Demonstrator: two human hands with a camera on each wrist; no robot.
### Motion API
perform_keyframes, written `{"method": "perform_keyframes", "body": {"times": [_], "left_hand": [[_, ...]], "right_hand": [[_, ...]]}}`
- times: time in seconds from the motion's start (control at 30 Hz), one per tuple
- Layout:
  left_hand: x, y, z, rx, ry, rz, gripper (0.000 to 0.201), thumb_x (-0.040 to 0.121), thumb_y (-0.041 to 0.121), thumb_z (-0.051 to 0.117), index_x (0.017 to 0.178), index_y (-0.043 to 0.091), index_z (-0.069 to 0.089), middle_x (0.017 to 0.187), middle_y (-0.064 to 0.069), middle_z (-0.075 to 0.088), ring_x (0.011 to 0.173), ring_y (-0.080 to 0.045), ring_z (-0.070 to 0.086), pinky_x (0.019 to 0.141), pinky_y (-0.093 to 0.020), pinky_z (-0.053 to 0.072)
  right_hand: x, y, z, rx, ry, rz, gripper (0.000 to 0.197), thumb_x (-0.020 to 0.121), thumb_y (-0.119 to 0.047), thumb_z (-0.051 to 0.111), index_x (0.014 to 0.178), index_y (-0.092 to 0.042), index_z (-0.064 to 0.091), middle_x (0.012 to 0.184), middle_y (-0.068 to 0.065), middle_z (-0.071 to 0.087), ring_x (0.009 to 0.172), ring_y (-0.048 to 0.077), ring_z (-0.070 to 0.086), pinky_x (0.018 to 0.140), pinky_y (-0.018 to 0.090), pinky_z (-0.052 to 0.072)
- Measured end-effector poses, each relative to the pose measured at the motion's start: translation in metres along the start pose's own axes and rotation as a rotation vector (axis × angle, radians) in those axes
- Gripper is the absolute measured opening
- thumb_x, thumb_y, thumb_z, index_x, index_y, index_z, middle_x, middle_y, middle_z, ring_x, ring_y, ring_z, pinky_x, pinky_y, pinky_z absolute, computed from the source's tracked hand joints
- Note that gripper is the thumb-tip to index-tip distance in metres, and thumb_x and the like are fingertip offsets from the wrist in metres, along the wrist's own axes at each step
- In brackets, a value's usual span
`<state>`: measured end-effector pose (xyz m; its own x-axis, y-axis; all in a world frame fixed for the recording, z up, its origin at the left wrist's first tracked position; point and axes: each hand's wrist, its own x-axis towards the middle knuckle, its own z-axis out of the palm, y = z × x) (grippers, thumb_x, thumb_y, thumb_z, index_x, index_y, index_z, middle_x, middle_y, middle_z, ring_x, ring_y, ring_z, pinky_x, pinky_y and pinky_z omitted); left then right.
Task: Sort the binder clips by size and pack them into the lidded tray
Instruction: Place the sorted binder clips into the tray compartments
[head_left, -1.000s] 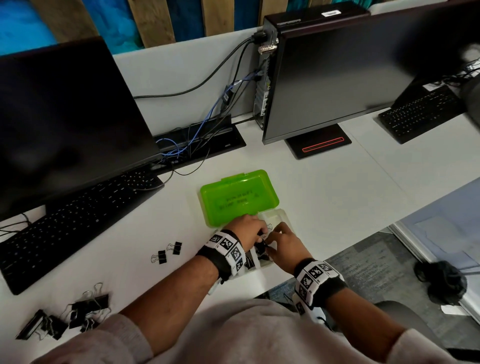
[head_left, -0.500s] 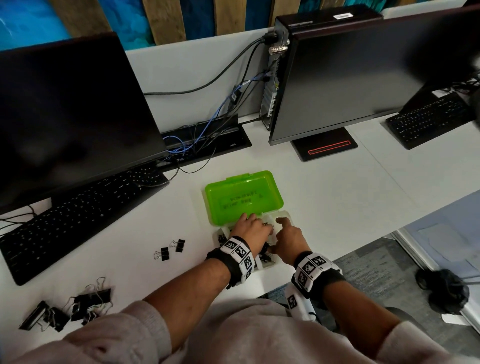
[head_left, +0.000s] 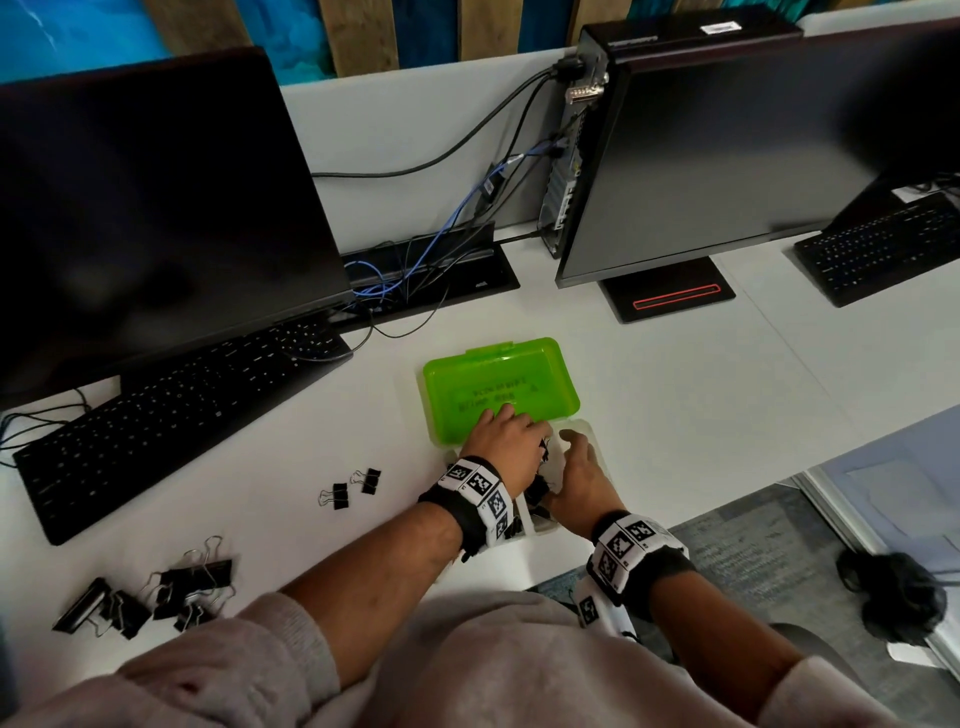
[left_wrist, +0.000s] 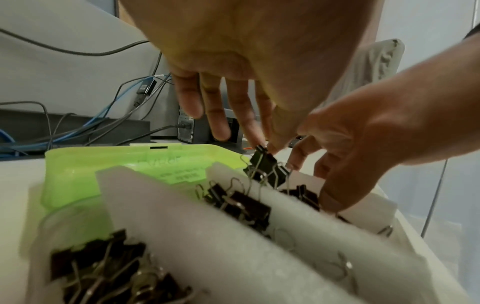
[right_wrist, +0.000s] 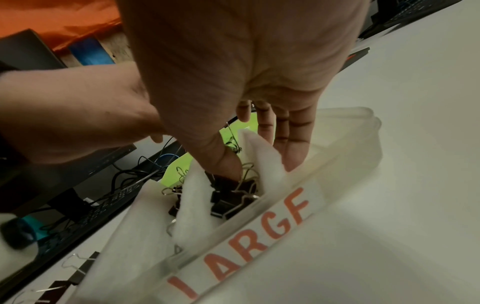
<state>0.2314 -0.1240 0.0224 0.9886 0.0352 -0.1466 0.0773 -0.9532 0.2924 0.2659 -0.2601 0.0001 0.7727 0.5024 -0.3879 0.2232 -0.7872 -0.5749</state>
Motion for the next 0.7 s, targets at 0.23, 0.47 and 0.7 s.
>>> {"method": "perform_keyframes", "body": {"times": [0.23,0.47,0.7], "left_hand": [[0.001,0.0,-0.005,-0.14,-0.254,0.043,0.044,0.083,0.007,0.06,0.119,0.033,0.059,0.117,-0.009,0.057,0.108,-0.03,0.054,0.094,-0.037,0.047],[0.0,-0.009,0.003,-0.014,-0.213,0.014,0.022,0.092,0.03,0.053,0.102,0.015,0.067,0.11,-0.004,0.06,0.108,-0.026,0.048,0.087,-0.037,0.039],[0.001,-0.012,0.0,0.087,-0.076,0.053,0.026,0.088,0.037,0.056,0.107,0.021,0.063,0.113,-0.001,0.057,0.113,-0.025,0.039,0.094,-0.037,0.032]], "right_hand": [[0.002,0.001,-0.001,0.001,-0.036,0.07,0.052,0.083,-0.011,0.062,0.125,-0.005,0.033,0.118,0.021,0.055,0.104,0.035,0.059,0.08,0.032,0.042],[-0.002,-0.007,-0.001,-0.14,-0.076,0.045,0.036,0.081,-0.03,0.067,0.111,-0.013,0.057,0.134,0.012,0.046,0.109,0.033,0.058,0.089,0.035,0.046],[-0.003,-0.013,-0.001,-0.307,-0.106,-0.024,0.032,0.091,-0.026,0.05,0.114,-0.004,0.058,0.136,0.019,0.039,0.111,0.038,0.058,0.089,0.04,0.048]]}}
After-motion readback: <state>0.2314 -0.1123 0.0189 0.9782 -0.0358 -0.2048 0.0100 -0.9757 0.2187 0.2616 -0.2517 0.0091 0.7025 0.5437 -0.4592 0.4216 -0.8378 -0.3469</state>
